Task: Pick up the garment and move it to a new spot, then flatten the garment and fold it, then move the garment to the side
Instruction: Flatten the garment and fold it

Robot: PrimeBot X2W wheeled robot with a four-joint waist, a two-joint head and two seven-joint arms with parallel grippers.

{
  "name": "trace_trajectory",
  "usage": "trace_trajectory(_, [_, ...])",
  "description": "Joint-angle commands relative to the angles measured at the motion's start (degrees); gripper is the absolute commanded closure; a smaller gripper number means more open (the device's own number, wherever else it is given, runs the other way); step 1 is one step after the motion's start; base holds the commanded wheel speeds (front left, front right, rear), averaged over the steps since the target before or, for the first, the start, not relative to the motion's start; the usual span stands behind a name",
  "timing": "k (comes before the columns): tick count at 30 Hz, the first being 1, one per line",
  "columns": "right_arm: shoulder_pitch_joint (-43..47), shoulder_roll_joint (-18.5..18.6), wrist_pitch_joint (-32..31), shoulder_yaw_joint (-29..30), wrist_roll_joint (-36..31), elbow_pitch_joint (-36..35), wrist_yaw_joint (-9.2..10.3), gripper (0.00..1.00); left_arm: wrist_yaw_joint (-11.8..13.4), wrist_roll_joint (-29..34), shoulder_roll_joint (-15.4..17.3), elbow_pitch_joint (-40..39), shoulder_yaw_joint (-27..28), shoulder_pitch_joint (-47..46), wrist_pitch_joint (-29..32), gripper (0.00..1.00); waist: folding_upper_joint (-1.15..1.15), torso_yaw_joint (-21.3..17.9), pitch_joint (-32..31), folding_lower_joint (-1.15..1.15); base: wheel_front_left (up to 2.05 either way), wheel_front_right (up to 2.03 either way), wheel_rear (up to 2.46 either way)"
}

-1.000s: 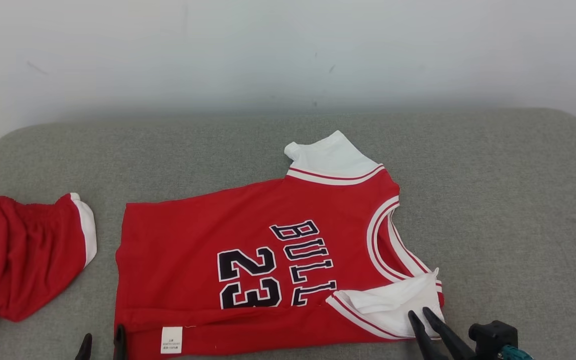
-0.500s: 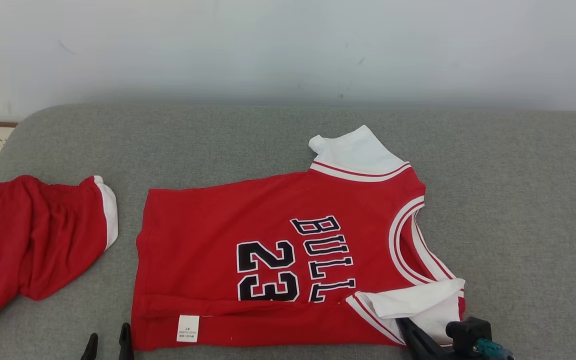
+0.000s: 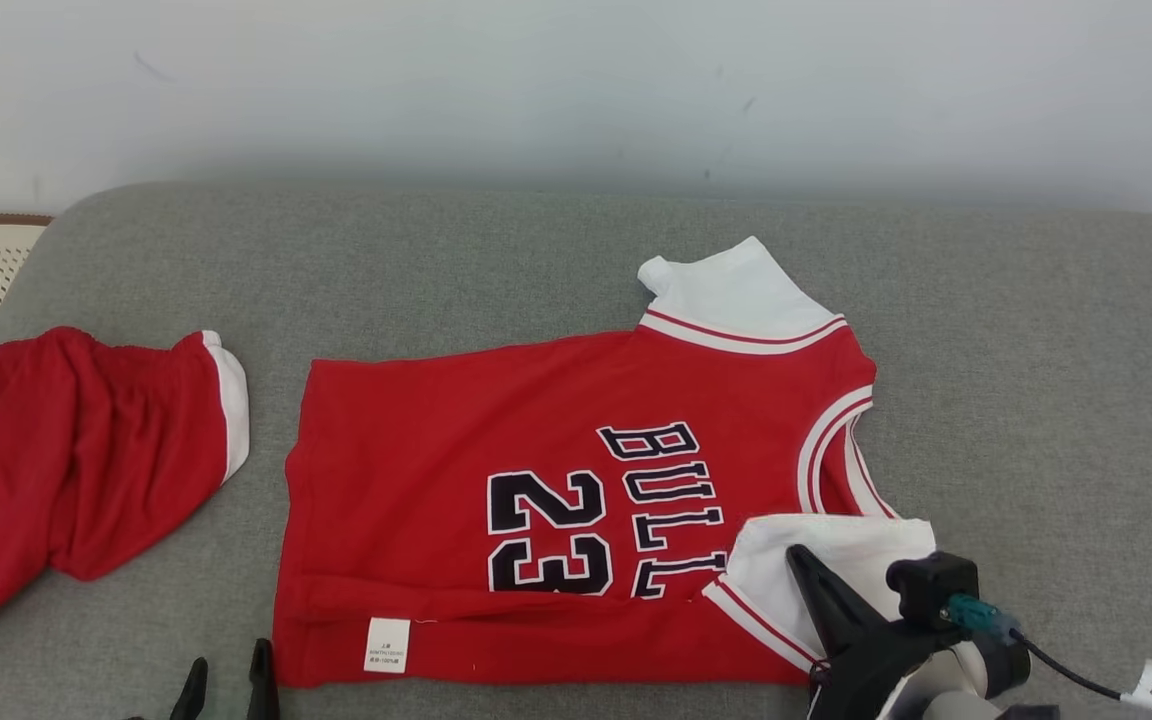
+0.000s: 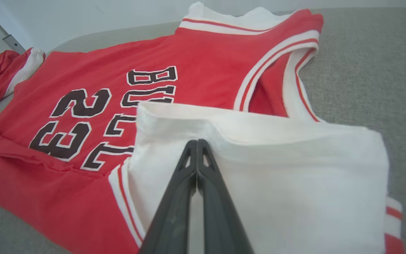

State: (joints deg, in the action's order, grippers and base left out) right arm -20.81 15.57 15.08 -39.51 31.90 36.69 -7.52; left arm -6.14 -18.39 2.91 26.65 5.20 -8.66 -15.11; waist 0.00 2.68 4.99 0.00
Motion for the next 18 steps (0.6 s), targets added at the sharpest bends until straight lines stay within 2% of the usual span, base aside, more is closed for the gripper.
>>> trace_trajectory(1, [-1.21,-0.23,0.09,-0.4,0.05,0.89,0.07,1.0,0.04,-0.19,0.02,-0.08,-0.18,-0.75,-0.06,0.0,0.0,0.12,0.29,0.0,0.0,0.0,0.0])
trace_trajectory(13, [-7.92,-2.35,0.03,-1.5,2.27,11.96,0.07,1.0,0.39,-1.08,0.02,0.25,-2.81,-1.75,-0.05,0.0,0.0,0.61,0.53,0.0,0.0,0.0,0.0])
trace_trajectory(18, [-9.29,-2.56,0.06,0.31,2.4,10.25,0.07,1.0,0.06,-0.44,0.02,0.1,-2.78,-1.11,-0.05,0.0,0.0,-0.38,-0.09,0.0,0.0,0.0,0.0])
